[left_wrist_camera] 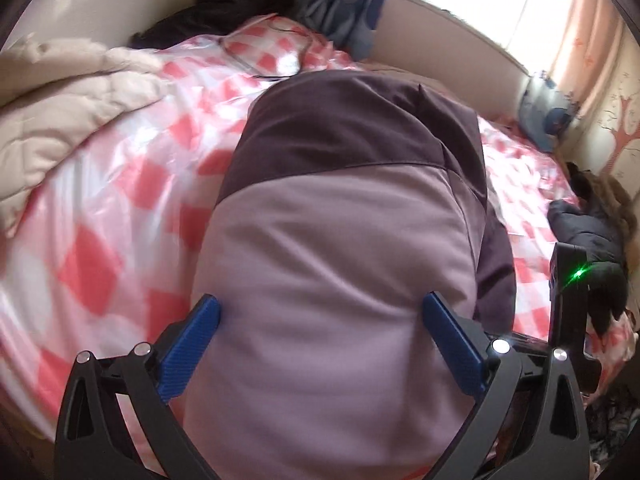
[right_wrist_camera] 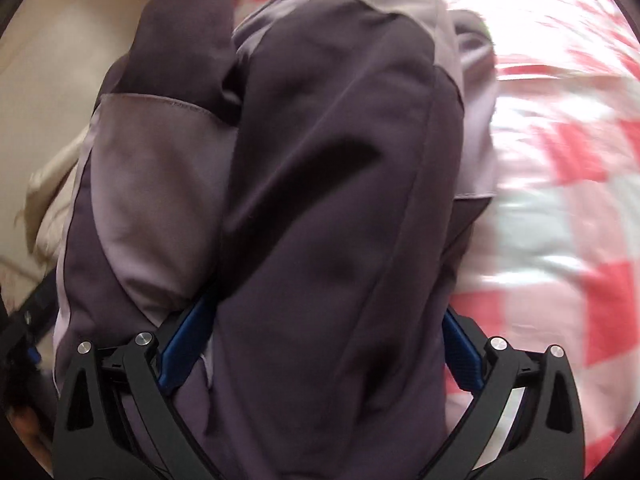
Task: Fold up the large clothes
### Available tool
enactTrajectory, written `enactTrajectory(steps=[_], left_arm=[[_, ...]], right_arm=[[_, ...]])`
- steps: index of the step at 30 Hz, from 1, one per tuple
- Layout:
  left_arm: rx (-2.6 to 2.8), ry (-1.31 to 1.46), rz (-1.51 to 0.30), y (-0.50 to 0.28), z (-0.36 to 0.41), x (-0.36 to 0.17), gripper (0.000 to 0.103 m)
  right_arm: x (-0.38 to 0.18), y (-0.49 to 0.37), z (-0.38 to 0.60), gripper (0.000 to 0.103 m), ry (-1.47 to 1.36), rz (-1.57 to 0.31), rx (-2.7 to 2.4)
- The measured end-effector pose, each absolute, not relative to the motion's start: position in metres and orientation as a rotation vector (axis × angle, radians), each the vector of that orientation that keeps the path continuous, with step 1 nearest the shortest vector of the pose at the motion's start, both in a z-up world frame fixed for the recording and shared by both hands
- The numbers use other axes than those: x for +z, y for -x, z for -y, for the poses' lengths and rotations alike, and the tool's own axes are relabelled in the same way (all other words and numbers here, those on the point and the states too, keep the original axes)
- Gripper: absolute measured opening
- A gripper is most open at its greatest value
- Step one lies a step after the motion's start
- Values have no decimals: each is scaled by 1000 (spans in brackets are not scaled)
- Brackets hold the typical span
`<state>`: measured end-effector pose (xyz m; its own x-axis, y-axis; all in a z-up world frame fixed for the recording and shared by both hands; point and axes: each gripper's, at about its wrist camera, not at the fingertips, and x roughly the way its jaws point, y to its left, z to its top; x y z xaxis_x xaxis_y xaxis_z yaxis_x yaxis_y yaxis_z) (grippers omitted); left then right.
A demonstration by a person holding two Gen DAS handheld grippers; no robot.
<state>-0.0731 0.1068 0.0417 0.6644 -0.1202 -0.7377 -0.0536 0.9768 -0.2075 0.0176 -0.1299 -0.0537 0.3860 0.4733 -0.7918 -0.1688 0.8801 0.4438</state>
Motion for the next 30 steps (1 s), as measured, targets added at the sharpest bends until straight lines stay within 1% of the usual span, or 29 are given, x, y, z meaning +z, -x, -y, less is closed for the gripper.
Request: enactTrajectory(steps=[3,5,7,8,10,11,12,13,15,16,19,20,23,25,27,29,30], left_arm=[[-41,115,-845,75,-85,34,97],[-43,71,-839,73,-64,27,97],[-49,85,-825,72,-58,24,97],[-46,87,-819,73,-58,23,97],[-48,94,-814,72,-60,23,97],[-53,95,-816,72,-61,23,97],[-62,66,-828,72,-62,22,97],[-62,15,-832,71,-57,22,97],[-72,-56,-855,74,-54,15,97],[-87,-56,-856,77,-55,15,97],[-102,-42,-842,84,-59,22,97],[-102,-21,-837,85,-63,25,97],[-95,35,-813,87,-74,36,97],[-95,46,-823,85,-75,36,97],[-95,35,-822,85,-72,34,97],[-92,4,-813,87,-67,32,97],[-89,-5,-813,87,-66,31,97]], right_arm=[[-57,-22,148,97,-293,-1134,450],[-49,-18,166,97,-290,-1135,410],[-18,-1,176,97,-225,-1042,265],[0,9,176,97,-200,-967,244],[38,34,155,97,-133,-795,310],[42,38,142,97,-71,-777,318],[37,36,123,97,19,-802,304],[24,31,120,97,-6,-858,314],[-20,14,132,97,-158,-1036,388],[-29,16,140,97,-217,-1055,416],[-20,23,147,97,-220,-1089,424],[-7,23,147,97,-209,-1078,424],[40,17,133,97,-102,-924,394],[53,-3,132,97,-79,-891,356],[48,-35,135,97,-31,-872,276],[11,-61,134,97,-68,-972,283],[-9,-71,145,97,-174,-1040,328]])
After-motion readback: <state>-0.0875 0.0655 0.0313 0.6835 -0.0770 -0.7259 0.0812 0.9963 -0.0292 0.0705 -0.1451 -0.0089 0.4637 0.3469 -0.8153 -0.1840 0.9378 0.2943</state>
